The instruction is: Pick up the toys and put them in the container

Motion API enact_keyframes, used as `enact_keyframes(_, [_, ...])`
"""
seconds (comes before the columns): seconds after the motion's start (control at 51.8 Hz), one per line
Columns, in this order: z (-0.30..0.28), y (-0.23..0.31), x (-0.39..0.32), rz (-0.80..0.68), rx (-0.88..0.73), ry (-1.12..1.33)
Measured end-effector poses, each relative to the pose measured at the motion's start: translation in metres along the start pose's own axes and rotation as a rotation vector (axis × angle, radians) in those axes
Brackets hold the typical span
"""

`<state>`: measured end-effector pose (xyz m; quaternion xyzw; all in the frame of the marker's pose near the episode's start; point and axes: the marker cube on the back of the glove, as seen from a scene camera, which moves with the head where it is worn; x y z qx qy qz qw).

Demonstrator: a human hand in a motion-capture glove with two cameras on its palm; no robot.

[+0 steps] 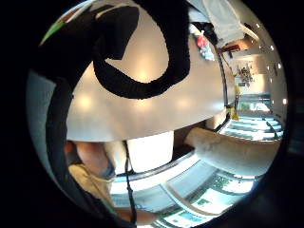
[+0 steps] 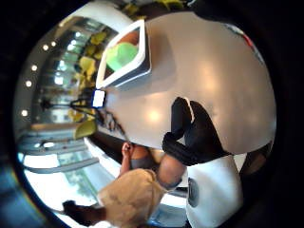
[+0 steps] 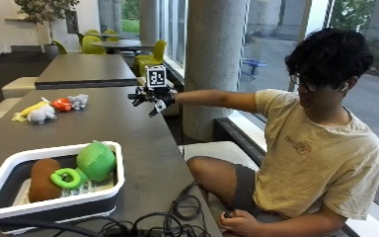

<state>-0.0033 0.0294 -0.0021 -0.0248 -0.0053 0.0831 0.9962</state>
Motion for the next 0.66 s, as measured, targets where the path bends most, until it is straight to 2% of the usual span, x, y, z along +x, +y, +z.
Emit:
enact_keyframes(0.058, [0.001, -0.001, -0.004, -0.012, -0.001, -0.023])
enact_keyframes(0.135, [0.002, 0.002, -0.003, 0.062, -0.009, -0.03])
enact_keyframes(0.193, [0.002, 0.002, 0.001, 0.035, -0.015, 0.003])
enact_keyframes(0.309, [0.005, -0.002, -0.011, 0.025, 0.0, -0.089])
enact_keyframes(0.405, [0.007, 0.002, -0.012, 0.16, -0.011, -0.168])
enact_keyframes(0.54, [0.002, -0.004, -0.001, 0.008, 0.0, -0.016])
enact_keyframes(0.656, [0.002, -0.006, -0.003, -0.041, 0.004, -0.044])
